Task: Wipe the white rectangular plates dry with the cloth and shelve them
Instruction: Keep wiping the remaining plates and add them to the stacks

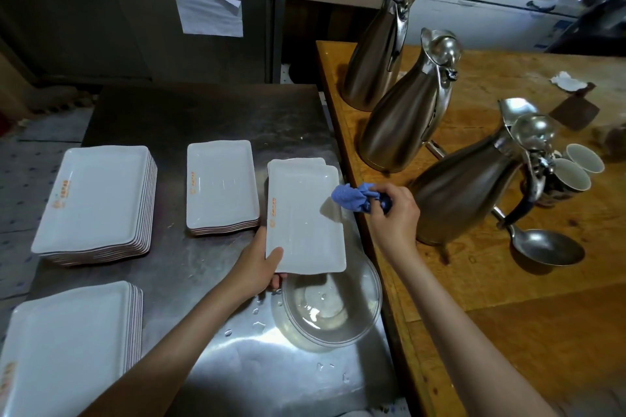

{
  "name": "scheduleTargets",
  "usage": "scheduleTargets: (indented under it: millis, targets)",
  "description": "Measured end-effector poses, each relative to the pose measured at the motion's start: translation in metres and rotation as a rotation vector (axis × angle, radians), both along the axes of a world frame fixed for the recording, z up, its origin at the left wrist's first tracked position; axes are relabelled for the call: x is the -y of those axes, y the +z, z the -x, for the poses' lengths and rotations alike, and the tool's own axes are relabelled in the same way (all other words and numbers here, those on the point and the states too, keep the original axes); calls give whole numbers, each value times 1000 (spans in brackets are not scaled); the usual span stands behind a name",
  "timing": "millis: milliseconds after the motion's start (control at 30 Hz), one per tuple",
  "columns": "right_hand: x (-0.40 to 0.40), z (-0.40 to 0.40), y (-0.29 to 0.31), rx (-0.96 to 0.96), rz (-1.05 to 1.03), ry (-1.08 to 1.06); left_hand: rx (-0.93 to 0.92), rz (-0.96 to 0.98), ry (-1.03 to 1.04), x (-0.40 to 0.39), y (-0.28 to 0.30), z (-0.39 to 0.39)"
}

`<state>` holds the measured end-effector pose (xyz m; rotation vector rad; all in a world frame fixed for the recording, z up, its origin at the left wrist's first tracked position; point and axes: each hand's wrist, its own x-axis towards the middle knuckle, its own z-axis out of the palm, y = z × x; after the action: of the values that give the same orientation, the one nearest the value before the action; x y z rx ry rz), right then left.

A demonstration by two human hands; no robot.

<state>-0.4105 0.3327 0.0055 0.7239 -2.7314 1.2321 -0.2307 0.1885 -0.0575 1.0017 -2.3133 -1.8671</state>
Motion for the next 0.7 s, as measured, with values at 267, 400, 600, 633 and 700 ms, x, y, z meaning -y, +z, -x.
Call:
scheduleTargets:
  millis: [267, 400, 600, 633, 700]
  targets:
    - [-10, -2, 0, -2, -10, -13, 11, 119, -20, -12, 9, -6]
    - [-13, -2, -1, 9, -17, -16, 18, 166, -26, -15, 8, -7]
    - [-17, -5, -2, 17, 4, 2, 16, 233, -1, -19, 11, -6]
    - [-18, -6, -3, 14, 5, 7, 20, 247, -2, -19, 13, -7]
    - [-19, -6, -4, 7, 6, 13, 42, 294, -7, -18, 13, -7]
